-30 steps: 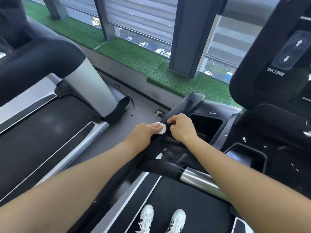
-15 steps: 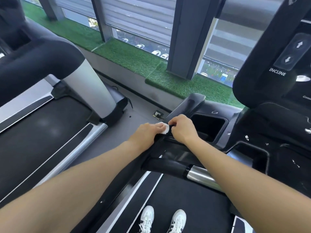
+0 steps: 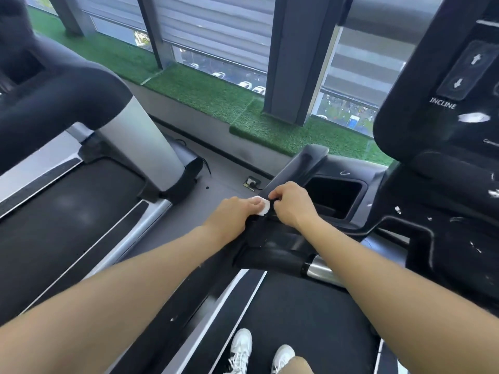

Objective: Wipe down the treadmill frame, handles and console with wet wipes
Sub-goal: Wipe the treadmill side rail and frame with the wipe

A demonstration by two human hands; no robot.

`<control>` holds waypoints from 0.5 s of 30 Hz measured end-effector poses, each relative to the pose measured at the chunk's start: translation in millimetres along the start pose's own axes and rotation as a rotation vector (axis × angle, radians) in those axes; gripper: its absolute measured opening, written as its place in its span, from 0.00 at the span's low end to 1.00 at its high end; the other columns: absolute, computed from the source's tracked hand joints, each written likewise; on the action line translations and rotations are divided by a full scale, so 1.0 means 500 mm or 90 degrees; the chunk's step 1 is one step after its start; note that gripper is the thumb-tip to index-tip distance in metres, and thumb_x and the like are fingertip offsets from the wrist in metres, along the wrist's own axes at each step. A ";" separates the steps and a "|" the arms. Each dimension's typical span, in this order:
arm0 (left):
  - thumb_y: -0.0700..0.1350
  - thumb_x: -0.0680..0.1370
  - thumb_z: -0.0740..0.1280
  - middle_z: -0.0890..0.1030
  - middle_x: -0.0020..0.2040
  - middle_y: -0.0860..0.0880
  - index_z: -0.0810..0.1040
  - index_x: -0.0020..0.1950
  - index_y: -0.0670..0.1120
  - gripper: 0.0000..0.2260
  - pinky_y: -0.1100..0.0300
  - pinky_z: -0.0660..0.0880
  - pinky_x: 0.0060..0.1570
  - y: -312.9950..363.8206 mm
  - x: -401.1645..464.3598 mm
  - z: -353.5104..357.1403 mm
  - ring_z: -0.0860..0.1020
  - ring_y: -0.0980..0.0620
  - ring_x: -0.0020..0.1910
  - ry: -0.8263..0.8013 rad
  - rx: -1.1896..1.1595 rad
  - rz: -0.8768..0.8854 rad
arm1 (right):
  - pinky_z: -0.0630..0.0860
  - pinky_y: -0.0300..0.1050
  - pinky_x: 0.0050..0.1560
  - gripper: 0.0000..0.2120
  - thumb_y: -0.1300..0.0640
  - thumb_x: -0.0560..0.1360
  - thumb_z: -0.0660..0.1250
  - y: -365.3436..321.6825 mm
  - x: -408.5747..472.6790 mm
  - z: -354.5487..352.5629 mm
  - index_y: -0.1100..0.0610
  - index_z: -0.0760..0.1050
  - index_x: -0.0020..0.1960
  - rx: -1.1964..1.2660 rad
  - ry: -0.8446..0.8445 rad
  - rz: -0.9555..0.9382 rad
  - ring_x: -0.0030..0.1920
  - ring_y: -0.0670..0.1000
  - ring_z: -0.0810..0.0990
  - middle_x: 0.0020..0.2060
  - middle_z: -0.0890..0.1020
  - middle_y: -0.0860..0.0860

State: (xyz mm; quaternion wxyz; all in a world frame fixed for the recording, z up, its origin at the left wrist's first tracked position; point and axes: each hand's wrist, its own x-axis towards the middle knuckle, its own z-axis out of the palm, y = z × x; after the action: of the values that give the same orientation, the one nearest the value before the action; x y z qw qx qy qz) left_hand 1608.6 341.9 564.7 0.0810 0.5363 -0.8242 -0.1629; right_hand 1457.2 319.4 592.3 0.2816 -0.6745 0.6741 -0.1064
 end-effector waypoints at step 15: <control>0.47 0.75 0.42 0.69 0.71 0.51 0.68 0.72 0.50 0.28 0.55 0.69 0.57 0.038 -0.038 0.012 0.73 0.46 0.63 -0.034 0.040 -0.056 | 0.76 0.49 0.56 0.15 0.68 0.74 0.59 0.012 0.000 -0.006 0.59 0.80 0.55 0.014 -0.035 -0.041 0.55 0.55 0.78 0.57 0.78 0.53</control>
State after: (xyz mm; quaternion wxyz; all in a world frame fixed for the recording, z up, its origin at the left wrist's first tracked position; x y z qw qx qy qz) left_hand 1598.1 367.3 566.7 0.0350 0.5698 -0.8064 -0.1546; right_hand 1450.5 319.3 591.4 0.3039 -0.6955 0.6427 -0.1041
